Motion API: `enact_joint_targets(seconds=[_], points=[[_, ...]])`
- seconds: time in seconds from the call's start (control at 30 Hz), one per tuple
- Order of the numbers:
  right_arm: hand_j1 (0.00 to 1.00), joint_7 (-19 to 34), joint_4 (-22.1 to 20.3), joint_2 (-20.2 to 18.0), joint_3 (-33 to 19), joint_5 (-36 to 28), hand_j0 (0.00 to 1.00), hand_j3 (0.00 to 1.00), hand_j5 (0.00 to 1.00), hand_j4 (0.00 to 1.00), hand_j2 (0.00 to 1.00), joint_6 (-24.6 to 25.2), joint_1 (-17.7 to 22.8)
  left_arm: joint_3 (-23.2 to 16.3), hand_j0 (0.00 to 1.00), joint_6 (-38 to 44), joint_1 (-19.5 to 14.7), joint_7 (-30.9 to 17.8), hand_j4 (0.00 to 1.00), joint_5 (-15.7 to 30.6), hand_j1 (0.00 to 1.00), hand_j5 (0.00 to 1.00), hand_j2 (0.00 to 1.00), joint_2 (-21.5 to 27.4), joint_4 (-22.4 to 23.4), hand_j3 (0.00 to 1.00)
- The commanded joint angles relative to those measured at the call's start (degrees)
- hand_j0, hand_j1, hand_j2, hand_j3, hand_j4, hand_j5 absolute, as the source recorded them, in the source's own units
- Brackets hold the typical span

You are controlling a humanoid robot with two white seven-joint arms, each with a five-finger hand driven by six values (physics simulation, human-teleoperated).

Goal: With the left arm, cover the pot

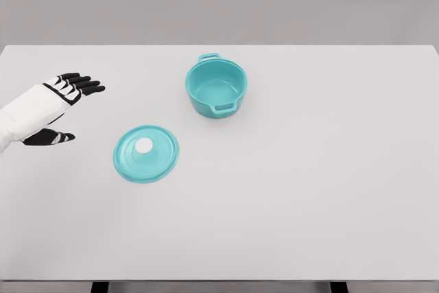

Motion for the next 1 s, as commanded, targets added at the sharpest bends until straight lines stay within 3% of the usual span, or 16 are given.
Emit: enact_joint_targets(seconds=[0.0,0.27,0.33,0.47,0.5,0.57,0.77,0.97], points=[[1.0,0.01,-0.03,0.0,0.0,0.01,1.0,1.0,1.0,1.0,1.0,0.0,0.0,-0.01,1.0,0.07,0.0,0.03,1.0,0.45,1.0,1.0,1.0,0.03,-0.08,1.0],[1.0,0.01,0.06,0.0,0.0,0.01,1.0,1.0,1.0,1.0,1.0,0.0,0.09,-0.18,1.0,0.07,0.26,0.03,1.0,1.59,1.0,1.0,1.0,0.29,-2.27,1.0],[1.0,0.01,-0.03,0.0,0.0,0.01,1.0,1.0,1.0,1.0,1.0,0.0,0.09,-2.99,1.0,0.07,-0.44,-0.05,1.0,1.5,1.0,1.0,1.0,1.26,-3.33,1.0],[1.0,0.01,-0.03,0.0,0.0,0.01,1.0,1.0,1.0,1.0,1.0,0.0,0.09,-3.7,1.0,0.07,-5.19,-12.27,1.0,1.85,1.0,1.0,1.0,3.72,-5.7,1.0],[1.0,0.01,-0.03,0.0,0.0,0.01,1.0,1.0,1.0,1.0,1.0,0.0,0.09,-5.45,1.0,0.07,-5.45,-12.71,1.0,1.94,1.0,1.0,1.0,5.12,-6.32,1.0],[1.0,0.01,-0.03,0.0,0.0,0.01,1.0,1.0,1.0,1.0,1.0,0.0,0.09,-8.62,1.0,0.07,-6.85,-12.71,1.0,1.94,1.0,1.0,1.0,6.71,-6.49,1.0],[1.0,0.01,0.06,0.0,0.0,0.01,1.0,1.0,1.0,1.0,1.0,0.0,0.09,-10.2,0.79,0.07,-8.09,-12.45,0.79,1.59,0.79,0.79,0.79,6.8,-8.6,0.79],[1.0,0.01,0.06,0.0,0.0,0.01,1.0,1.0,1.0,1.0,1.0,0.0,0.09,-10.2,0.79,0.07,-8.61,-12.36,0.79,0.36,0.79,0.79,0.79,5.13,-9.13,0.79]])
